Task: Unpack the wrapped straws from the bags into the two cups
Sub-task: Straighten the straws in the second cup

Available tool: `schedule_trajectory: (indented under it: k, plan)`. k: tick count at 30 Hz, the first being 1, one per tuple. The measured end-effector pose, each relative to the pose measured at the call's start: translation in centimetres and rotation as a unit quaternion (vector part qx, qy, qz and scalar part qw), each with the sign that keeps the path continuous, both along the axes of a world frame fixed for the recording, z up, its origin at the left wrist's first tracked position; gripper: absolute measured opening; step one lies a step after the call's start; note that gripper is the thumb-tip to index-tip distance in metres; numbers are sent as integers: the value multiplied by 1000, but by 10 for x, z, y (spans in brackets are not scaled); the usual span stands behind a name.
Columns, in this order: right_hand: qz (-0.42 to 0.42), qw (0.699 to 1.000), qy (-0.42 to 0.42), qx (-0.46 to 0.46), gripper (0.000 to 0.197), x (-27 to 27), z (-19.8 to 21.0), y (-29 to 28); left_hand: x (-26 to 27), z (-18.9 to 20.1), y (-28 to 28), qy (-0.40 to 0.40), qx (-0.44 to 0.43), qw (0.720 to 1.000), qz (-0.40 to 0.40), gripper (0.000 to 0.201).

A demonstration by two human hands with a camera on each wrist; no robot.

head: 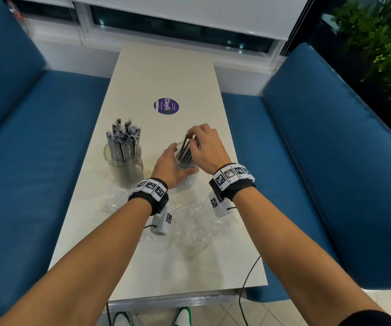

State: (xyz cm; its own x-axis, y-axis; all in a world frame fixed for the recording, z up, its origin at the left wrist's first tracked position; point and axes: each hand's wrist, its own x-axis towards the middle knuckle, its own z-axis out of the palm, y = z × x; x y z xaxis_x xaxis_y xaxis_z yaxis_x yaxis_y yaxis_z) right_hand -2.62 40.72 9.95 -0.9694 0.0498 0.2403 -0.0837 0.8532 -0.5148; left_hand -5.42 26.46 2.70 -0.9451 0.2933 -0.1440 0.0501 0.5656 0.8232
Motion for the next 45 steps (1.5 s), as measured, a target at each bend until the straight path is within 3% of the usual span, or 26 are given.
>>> schedule_trajectory:
  k: [5,11,19,30,36,45]
  plan:
    - [-3,1000,2,-23,40,2,12,3,-3,-1,-1,-14,6,1000,-2,115]
    - [7,999,30,-25,35,-4,22,9,-3,-4,0,-8,7,1000,0,114]
    - [24,989,-1,144,27,-23,35,-8,-4,-3,1,-10,12,1000,6,105]
    - [-31,990,66,124,16,-6,46,-4,0,-1,0,5,18,1000,5,112]
    - [4,972,-6,237,27,6,31,-6,0,2,0,-6,12,1000,2,112]
    - [-10,995,34,95,28,6,34,-5,-2,1,0,-3,5,1000,1,113]
